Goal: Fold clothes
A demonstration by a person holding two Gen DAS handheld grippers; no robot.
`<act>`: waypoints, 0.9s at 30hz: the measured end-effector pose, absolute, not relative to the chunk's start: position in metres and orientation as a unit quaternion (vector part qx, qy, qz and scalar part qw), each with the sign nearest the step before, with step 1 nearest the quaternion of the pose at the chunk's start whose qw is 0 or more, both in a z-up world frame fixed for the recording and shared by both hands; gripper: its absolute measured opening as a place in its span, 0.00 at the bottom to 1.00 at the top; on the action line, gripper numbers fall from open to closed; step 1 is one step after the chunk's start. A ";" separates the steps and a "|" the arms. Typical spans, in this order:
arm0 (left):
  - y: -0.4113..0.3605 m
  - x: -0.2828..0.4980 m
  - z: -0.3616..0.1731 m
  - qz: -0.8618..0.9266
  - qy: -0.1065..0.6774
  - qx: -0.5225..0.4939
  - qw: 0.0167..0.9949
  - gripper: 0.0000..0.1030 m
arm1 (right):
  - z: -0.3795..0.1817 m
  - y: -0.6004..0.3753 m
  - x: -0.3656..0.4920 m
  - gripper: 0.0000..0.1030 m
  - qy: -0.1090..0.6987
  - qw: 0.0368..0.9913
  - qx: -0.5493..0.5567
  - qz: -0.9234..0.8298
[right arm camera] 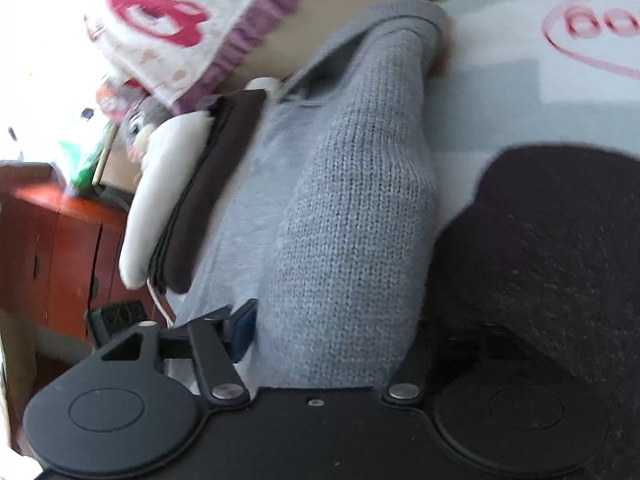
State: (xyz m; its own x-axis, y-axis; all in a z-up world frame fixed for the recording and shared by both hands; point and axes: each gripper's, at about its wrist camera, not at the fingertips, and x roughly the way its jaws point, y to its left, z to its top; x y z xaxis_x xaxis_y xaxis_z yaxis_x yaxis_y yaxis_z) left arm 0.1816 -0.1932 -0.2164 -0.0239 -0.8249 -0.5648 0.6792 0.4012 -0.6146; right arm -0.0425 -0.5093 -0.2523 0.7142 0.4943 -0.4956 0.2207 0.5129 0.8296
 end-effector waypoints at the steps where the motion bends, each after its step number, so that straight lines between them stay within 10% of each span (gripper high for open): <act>1: -0.196 0.185 -0.218 -0.548 0.473 -0.091 0.684 0.80 | -0.254 -0.509 -0.039 0.70 0.362 0.788 0.491 0.086; 2: -0.198 0.188 -0.220 -0.554 0.478 -0.103 0.674 0.81 | -0.254 -0.508 -0.036 0.70 0.359 0.788 0.492 0.085; 6: -0.210 0.172 -0.215 -0.551 0.435 -0.054 0.710 0.35 | -0.227 -0.492 -0.035 0.49 0.338 0.824 0.438 0.123; 13: -0.158 0.151 -0.157 -0.584 0.367 -0.097 0.718 0.31 | -0.131 -0.453 -0.065 0.48 0.277 0.868 0.367 0.186; 27: -0.100 0.119 -0.098 -0.535 0.477 -0.160 0.678 0.31 | -0.084 -0.443 -0.088 0.49 0.328 0.715 0.588 0.187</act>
State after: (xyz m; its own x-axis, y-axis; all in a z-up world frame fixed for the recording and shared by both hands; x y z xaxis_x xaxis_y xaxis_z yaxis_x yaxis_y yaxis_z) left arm 0.1188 -0.0998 -0.0985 -0.0289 -0.8792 -0.4756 0.5730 0.3753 -0.7286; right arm -0.0885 -0.4433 -0.0838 0.7145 0.6536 -0.2497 0.1182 0.2389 0.9638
